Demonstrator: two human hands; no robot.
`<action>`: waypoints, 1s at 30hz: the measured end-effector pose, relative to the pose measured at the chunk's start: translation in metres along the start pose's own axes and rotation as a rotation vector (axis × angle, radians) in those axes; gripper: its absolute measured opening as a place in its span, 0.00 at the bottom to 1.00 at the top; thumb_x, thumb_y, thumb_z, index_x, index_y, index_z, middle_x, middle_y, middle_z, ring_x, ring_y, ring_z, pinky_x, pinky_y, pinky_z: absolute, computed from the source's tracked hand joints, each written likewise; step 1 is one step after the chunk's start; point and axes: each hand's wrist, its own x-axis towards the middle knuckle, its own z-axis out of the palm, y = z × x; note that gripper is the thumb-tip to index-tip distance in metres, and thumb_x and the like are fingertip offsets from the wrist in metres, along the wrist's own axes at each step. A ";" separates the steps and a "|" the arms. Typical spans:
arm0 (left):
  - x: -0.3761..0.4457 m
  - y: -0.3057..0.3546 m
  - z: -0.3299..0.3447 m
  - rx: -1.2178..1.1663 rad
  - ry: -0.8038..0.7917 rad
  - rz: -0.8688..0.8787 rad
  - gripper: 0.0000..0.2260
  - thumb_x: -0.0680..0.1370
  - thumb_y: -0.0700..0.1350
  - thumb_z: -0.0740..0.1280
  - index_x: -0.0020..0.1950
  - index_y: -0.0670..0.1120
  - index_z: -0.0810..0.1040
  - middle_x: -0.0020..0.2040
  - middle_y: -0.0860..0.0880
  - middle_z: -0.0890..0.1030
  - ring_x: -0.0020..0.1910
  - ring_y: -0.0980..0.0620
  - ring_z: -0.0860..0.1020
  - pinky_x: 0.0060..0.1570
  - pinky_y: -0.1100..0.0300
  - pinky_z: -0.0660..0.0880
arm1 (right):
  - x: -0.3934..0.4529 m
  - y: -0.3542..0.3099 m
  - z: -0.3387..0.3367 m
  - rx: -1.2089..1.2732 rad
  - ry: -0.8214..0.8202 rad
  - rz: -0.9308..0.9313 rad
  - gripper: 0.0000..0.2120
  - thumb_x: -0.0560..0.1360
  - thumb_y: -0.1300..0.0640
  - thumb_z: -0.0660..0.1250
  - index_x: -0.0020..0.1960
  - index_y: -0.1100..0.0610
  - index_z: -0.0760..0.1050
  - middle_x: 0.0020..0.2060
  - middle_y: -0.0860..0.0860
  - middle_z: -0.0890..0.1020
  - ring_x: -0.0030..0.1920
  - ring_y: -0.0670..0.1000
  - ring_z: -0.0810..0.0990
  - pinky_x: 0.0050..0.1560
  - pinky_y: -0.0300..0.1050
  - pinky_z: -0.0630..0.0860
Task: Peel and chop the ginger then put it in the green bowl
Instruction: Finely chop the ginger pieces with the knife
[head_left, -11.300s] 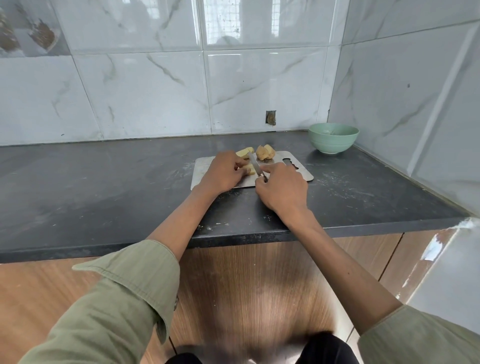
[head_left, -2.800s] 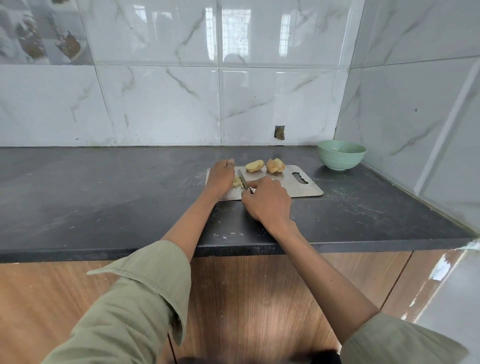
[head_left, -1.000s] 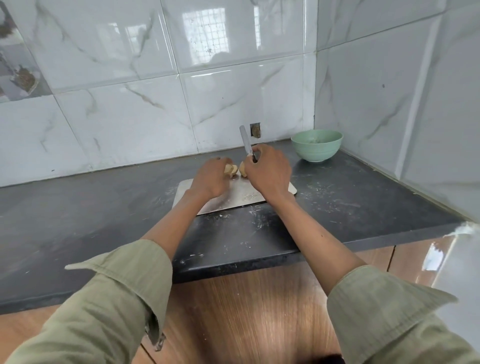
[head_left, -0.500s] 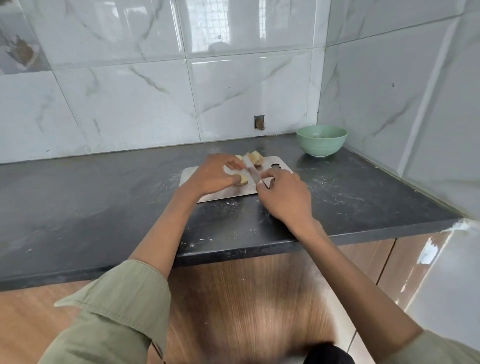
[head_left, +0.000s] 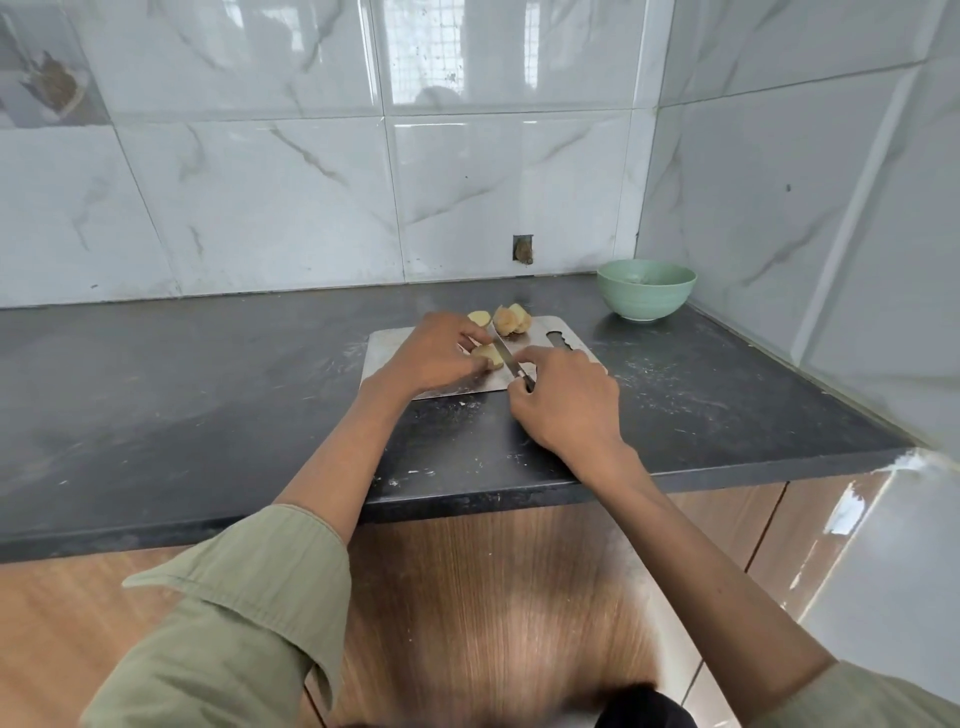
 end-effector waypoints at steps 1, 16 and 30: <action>-0.001 0.000 0.000 0.003 0.008 -0.001 0.14 0.72 0.46 0.77 0.58 0.48 0.87 0.52 0.52 0.87 0.48 0.57 0.82 0.50 0.63 0.77 | 0.000 -0.001 0.001 -0.005 -0.002 -0.008 0.19 0.76 0.48 0.62 0.66 0.43 0.79 0.54 0.52 0.84 0.56 0.57 0.81 0.49 0.49 0.75; -0.003 0.001 0.002 -0.040 0.027 -0.041 0.13 0.71 0.48 0.80 0.54 0.48 0.88 0.48 0.51 0.87 0.47 0.54 0.84 0.56 0.51 0.81 | 0.009 -0.004 0.004 -0.089 -0.088 -0.043 0.15 0.78 0.51 0.62 0.60 0.51 0.82 0.55 0.58 0.81 0.56 0.63 0.80 0.52 0.51 0.76; -0.007 0.004 0.000 -0.084 0.036 -0.062 0.12 0.69 0.46 0.81 0.52 0.49 0.88 0.45 0.54 0.87 0.44 0.57 0.85 0.53 0.53 0.83 | 0.022 0.011 0.004 0.057 -0.203 -0.031 0.19 0.74 0.50 0.63 0.62 0.46 0.83 0.54 0.55 0.82 0.55 0.60 0.80 0.46 0.46 0.71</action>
